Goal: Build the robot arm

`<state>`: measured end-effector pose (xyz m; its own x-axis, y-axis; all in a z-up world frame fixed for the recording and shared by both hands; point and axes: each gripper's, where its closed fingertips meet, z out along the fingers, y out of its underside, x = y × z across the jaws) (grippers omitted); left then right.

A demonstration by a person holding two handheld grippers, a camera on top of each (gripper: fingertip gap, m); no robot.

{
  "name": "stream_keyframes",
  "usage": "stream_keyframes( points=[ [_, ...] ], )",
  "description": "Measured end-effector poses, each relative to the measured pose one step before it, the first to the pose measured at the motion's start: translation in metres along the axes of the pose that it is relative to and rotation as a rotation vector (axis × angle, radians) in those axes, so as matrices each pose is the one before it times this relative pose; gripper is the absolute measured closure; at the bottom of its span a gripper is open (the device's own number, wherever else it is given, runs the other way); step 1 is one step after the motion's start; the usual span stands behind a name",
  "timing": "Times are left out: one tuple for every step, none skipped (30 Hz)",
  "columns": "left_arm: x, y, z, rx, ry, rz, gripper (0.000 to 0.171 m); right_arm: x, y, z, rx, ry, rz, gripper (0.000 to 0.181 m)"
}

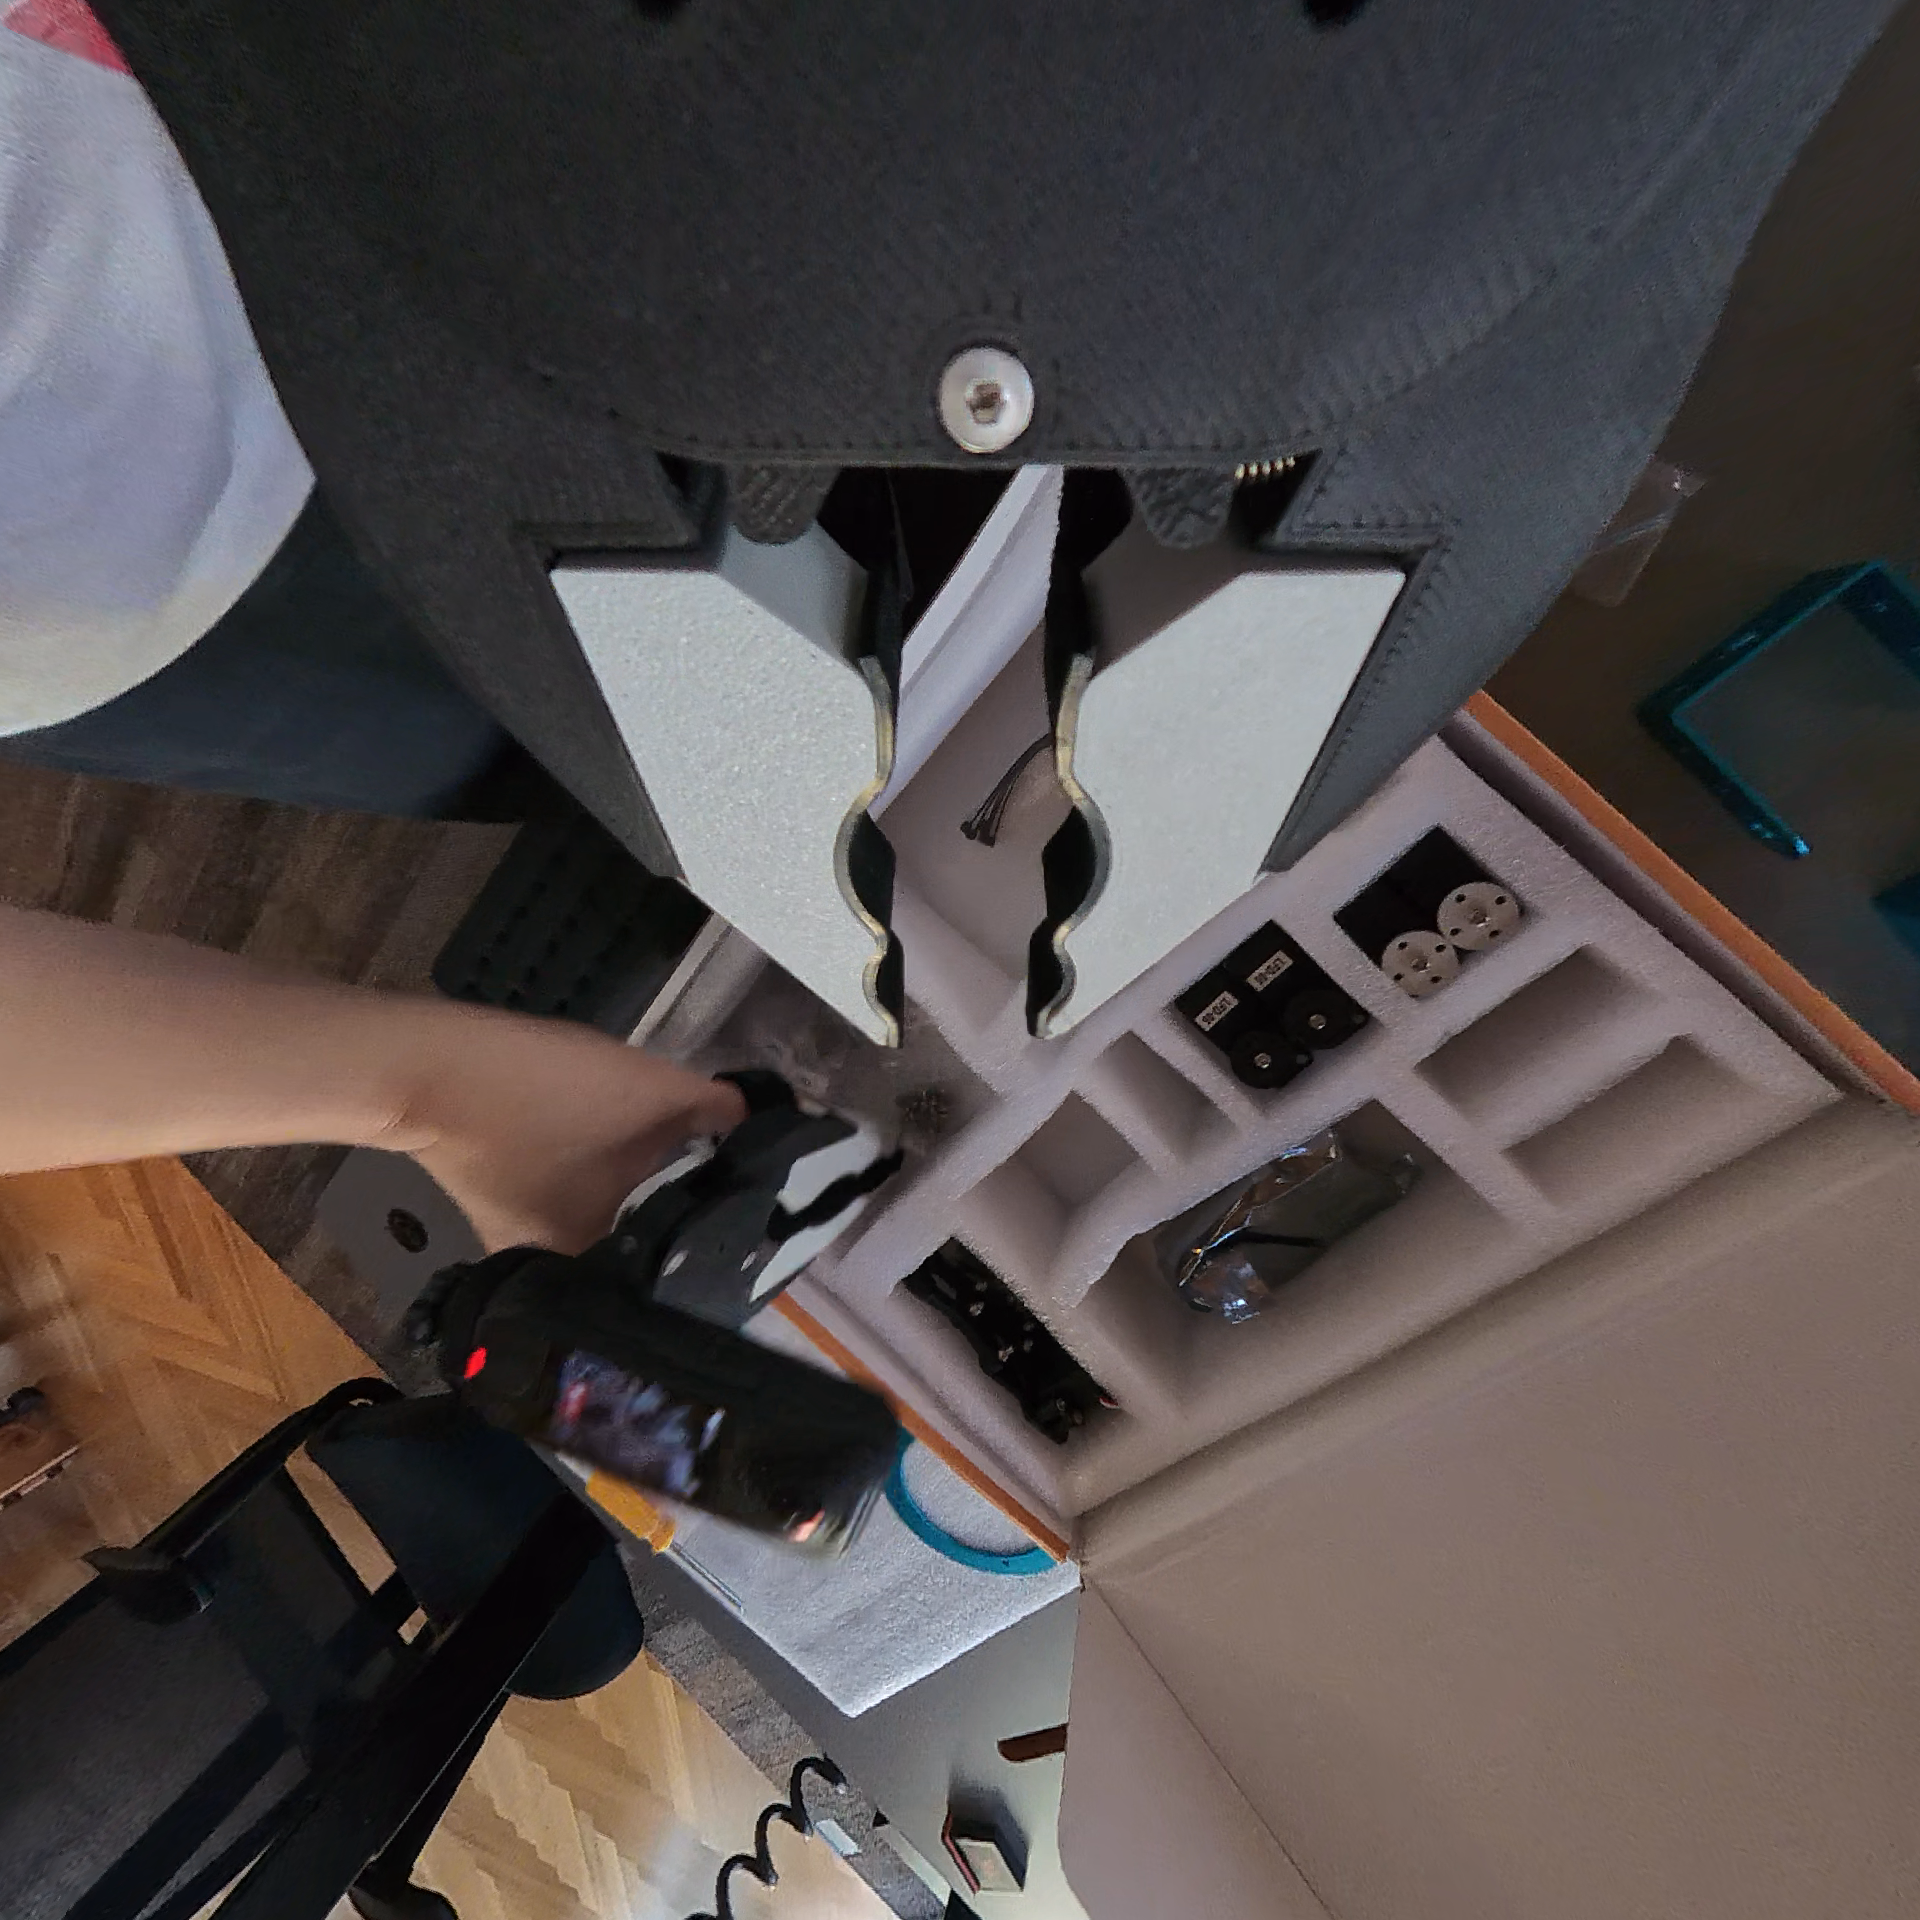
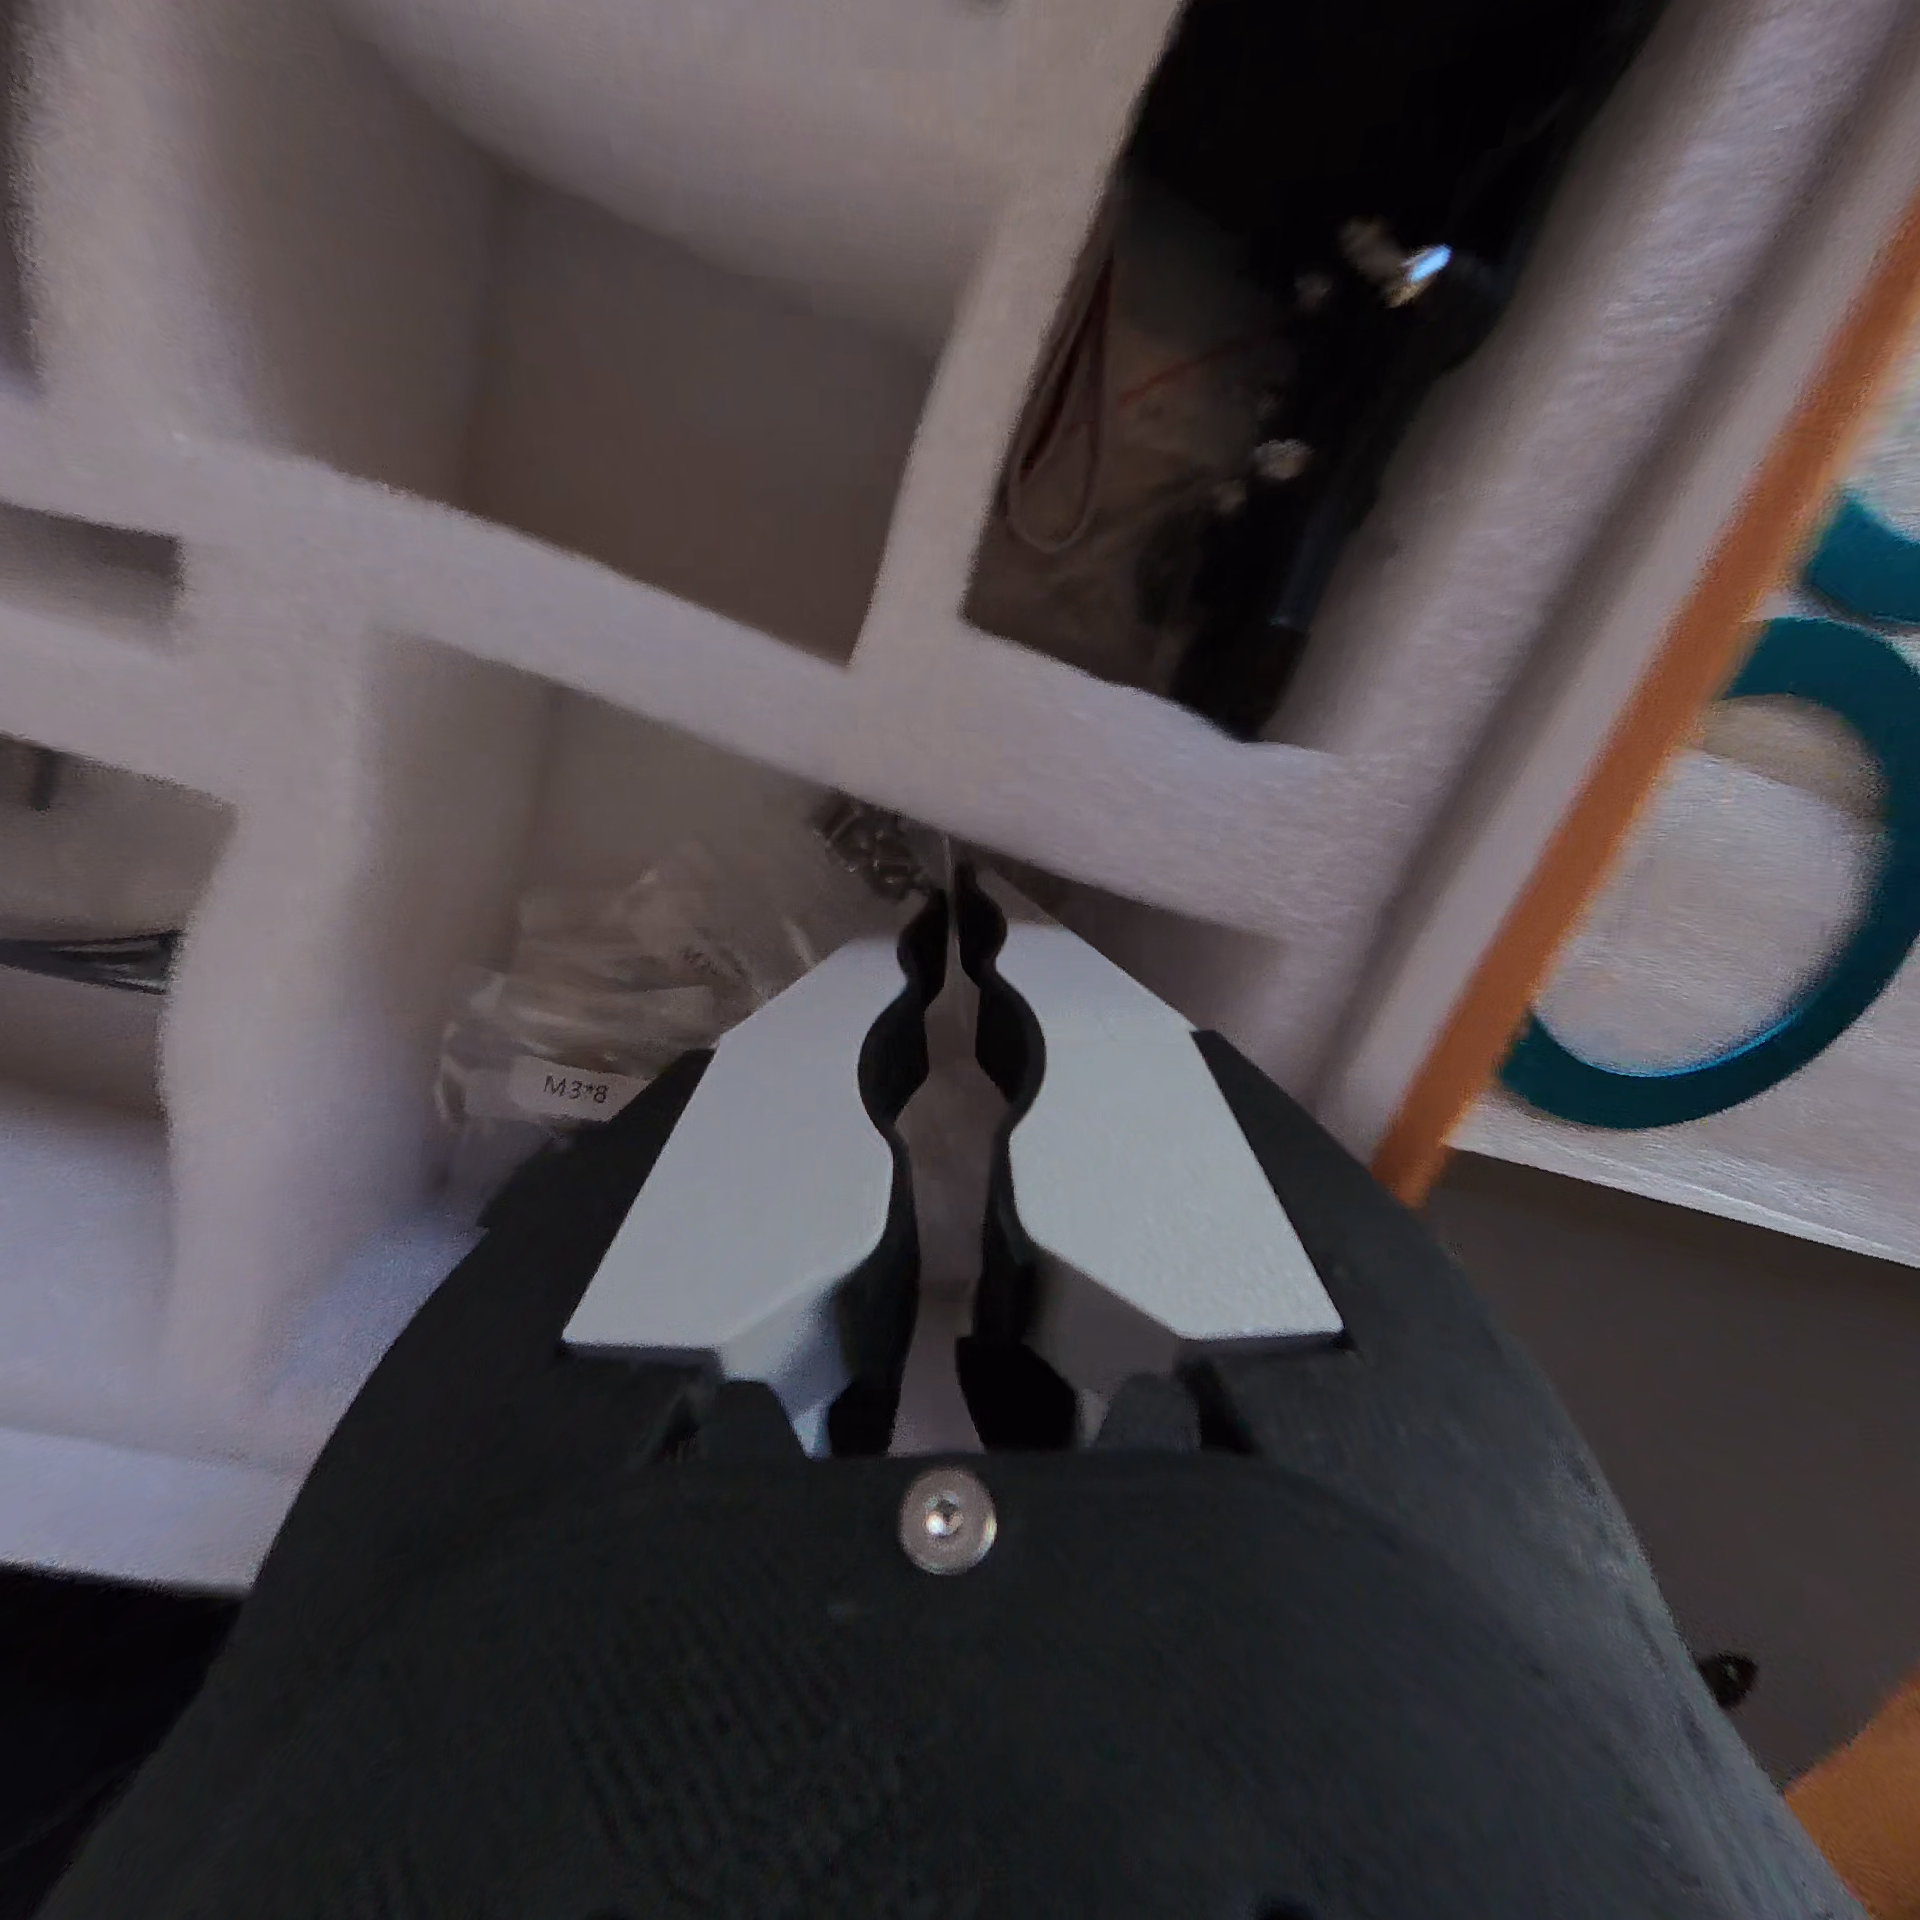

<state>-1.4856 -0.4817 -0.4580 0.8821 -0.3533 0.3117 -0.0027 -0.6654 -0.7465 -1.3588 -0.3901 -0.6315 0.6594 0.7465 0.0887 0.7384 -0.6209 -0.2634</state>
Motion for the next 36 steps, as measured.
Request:
stream_keyframes(
  points=[
    [0.00048, 0.00224, 0.00042, -0.00843, 0.0097, 0.003, 0.149, 0.00333, -0.00526, -0.01006, 0.039, -0.0222, 0.0297, 0.181],
    [0.00398, 0.00253, 0.00265, -0.0126, 0.0268, 0.0011, 0.15, 0.00133, -0.00383, -0.01152, 0.028, -0.0426, 0.0309, 0.181],
    [0.00618, 0.00351, 0.00528, -0.02367, 0.0358, 0.0018, 0.151, 0.00092, -0.00261, -0.0124, 0.0229, -0.051, 0.0335, 0.181],
    [0.00591, 0.00472, 0.0081, -0.03644, 0.0303, 0.0079, 0.151, -0.00034, -0.00395, -0.01407, 0.033, -0.0637, 0.0406, 0.181],
    [0.00437, 0.00452, 0.01049, -0.03915, 0.0164, 0.0178, 0.151, 0.0004, -0.00472, -0.01561, 0.0326, -0.0595, 0.0463, 0.181],
    [0.00242, 0.00225, 0.01181, -0.02705, 0.001, 0.0219, 0.151, -0.00358, -0.00458, -0.0153, 0.026, -0.0832, 0.0436, 0.18],
    [0.00257, -0.00027, 0.01226, -0.01367, 0.0021, 0.0187, 0.151, -0.01038, -0.00331, -0.01445, 0.0086, -0.1238, 0.0488, 0.181],
    [0.00322, -0.0025, 0.01239, -0.00322, 0.0083, 0.015, 0.152, -0.00617, 0.00072, -0.01382, -0.0201, -0.0914, 0.0786, 0.181],
    [0.00244, -0.00263, 0.01256, -0.00542, 0.007, 0.0155, 0.153, -0.01252, -0.00015, -0.01385, -0.0186, -0.1336, 0.0788, 0.18],
    [0.00112, -0.00171, 0.01263, -0.01573, 0.0027, 0.0173, 0.153, -0.01633, -0.00339, -0.01466, 0.0017, -0.1458, 0.0738, 0.18],
    [0.00145, -0.00213, 0.01223, -0.02046, 0.007, 0.0219, 0.152, -0.01034, -0.00462, -0.01471, 0.0162, -0.0859, 0.0573, 0.181],
    [0.00078, -0.00321, 0.01129, -0.01662, 0.0054, 0.0291, 0.151, -0.00997, -0.00221, -0.01339, -0.0039, -0.0689, 0.0204, 0.181],
    [0.00029, -0.00413, 0.0102, -0.01074, 0.0055, 0.0344, 0.151, -0.00929, 0.00156, -0.01171, -0.035, -0.0575, 0.0071, 0.181],
    [0.00015, -0.00409, 0.00957, -0.0069, 0.0103, 0.0427, 0.151, -0.00501, 0.00139, -0.01052, -0.0309, -0.0264, 0.0009, 0.181],
    [-0.00175, -0.00262, 0.00889, -0.01144, 0.0064, 0.0481, 0.15, -0.00585, 0.0007, -0.00979, -0.0233, -0.0338, -0.0019, 0.181],
    [-0.00222, -0.00099, 0.00777, -0.01558, 0.0083, 0.0445, 0.149, -0.00715, -0.00007, -0.00895, -0.018, -0.0457, 0.0094, 0.181],
    [-0.00055, -0.00017, 0.00682, -0.01887, 0.0196, 0.0352, 0.149, -0.00625, -0.0025, -0.00849, 0.0014, -0.0401, 0.0146, 0.181],
    [0.00089, -0.0012, 0.00512, -0.01485, 0.0269, 0.0248, 0.148, -0.00705, -0.00276, -0.00791, 0.005, -0.0466, 0.0206, 0.181],
    [0.00394, -0.00659, 0.0023, 0.00857, 0.0401, 0.0118, 0.146, -0.0081, -0.00078, -0.00665, -0.0087, -0.0562, 0.0248, 0.181],
    [0.0104, -0.01567, -0.00222, 0.04742, 0.0716, -0.0071, 0.146, -0.00551, -0.00052, -0.00573, -0.0101, -0.0409, 0.0201, 0.181],
    [0.0134, -0.02371, -0.00593, 0.08083, 0.0789, -0.0217, 0.146, -0.00168, -0.0017, -0.00495, 0.0009, -0.0182, 0.013, 0.181],
    [0.01255, -0.0277, -0.00743, 0.1008, 0.062, -0.029, 0.143, -0.00134, -0.00074, -0.0039, -0.003, -0.0191, 0.0103, 0.181],
    [0.01341, -0.028, -0.00692, 0.10531, 0.0657, -0.0362, 0.138, -0.00358, 0.00181, -0.00237, -0.0175, -0.0334, 0.0098, 0.181],
    [0.01281, -0.02538, -0.00518, 0.0933, 0.0656, -0.0434, 0.131, -0.00141, 0.00405, -0.0012, -0.0293, -0.0186, 0.0074, 0.181],
    [0.00994, -0.02113, -0.00327, 0.07474, 0.0553, -0.0424, 0.123, 0.00101, 0.00435, -0.00037, -0.0304, -0.0008, -0.0025, 0.181],
    [0.00887, -0.01617, -0.00157, 0.05225, 0.0594, -0.0383, 0.12, 0.00069, 0.00357, 0.00037, -0.0249, -0.0016, -0.0055, 0.181],
    [0.00796, -0.01096, 0.00075, 0.02274, 0.0568, -0.0314, 0.12, -0.00052, 0.00317, 0.00098, -0.0236, -0.01, 0.0015, 0.181],
    [0.00484, -0.00487, 0.00326, -0.01043, 0.0395, -0.0192, 0.12, -0.00084, 0.0018, 0.00116, -0.0172, -0.0107, 0.0011, 0.18],
    [0.0032, 0.00187, 0.00496, -0.04706, 0.029, 0.0012, 0.121, -0.00091, 0.00064, 0.00123, -0.0112, -0.0087, -0.0034, 0.181],
    [0.00146, 0.00707, 0.00527, -0.07413, 0.0205, 0.0118, 0.126, -0.00238, -0.00018, 0.00109, -0.0071, -0.0166, -0.0031, 0.181],
    [0.0018, 0.00629, 0.00485, -0.06425, 0.024, 0.003, 0.132, -0.00187, -0.00183, 0.00051, 0.0018, -0.0133, -0.0015, 0.181],
    [0.00423, 0.00205, 0.00388, -0.02845, 0.0426, -0.0178, 0.146, -0.00031, -0.00367, 0.00016, 0.0136, -0.0045, -0.0013, 0.181],
    [0.00435, -0.00151, 0.00258, 0.00044, 0.0499, -0.0384, 0.167, 0.00053, -0.00365, -0.00002, 0.0123, -0.0012, -0.0037, 0.181],
    [0.00239, -0.00324, 0.00129, 0.0205, 0.0412, -0.0453, 0.17, -0.00178, -0.00339, -0.00054, 0.0116, -0.0172, -0.0098, 0.18],
    [-0.0034, -0.00331, -0.00042, 0.03197, 0.0043, -0.0527, 0.17, -0.0003, -0.00687, -0.00202, 0.0354, -0.0127, -0.0153, 0.177],
    [-0.0063, -0.0017, -0.00171, 0.0256, -0.0174, -0.0434, 0.17, 0.00238, -0.0117, -0.00404, 0.067, -0.0009, -0.0277, 0.154]
  ],
)
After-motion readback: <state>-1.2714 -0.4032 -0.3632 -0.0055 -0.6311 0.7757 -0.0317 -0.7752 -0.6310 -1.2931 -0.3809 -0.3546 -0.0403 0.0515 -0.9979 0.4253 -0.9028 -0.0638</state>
